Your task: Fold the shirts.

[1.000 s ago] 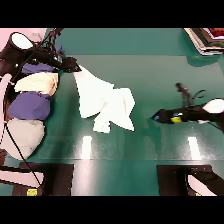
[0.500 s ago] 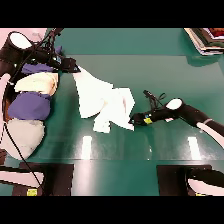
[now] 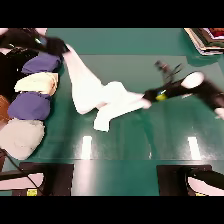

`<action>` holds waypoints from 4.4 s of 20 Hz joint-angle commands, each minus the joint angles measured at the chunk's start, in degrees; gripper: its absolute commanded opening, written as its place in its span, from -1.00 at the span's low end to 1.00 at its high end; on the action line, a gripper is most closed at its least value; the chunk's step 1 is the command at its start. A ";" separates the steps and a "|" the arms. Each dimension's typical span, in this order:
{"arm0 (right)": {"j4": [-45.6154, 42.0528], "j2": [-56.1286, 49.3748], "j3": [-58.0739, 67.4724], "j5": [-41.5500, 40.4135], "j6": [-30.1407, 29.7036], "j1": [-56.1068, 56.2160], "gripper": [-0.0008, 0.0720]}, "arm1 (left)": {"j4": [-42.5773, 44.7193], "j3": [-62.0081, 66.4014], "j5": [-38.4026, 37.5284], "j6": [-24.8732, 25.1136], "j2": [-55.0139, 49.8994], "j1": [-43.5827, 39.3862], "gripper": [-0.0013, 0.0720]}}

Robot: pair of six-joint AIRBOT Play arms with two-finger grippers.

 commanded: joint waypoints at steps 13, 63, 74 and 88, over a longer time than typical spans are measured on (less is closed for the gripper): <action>-8.24 25.97 41.00 3.98 0.02 -26.93 -0.94 | 1.09 13.16 23.71 -0.20 33.14 0.00 -0.91; -9.11 7.56 -0.48 20.63 -2.73 -21.38 0.25 | -1.57 -74.71 1.92 -5.20 20.98 13.86 0.54; -9.79 12.68 -2.38 28.70 -2.75 -28.04 0.25 | -4.13 -75.21 6.78 -5.44 20.96 5.90 -0.91; -8.94 5.81 -30.49 19.63 -6.93 -55.30 0.25 | -4.22 -66.01 3.61 -4.13 21.11 5.90 -0.91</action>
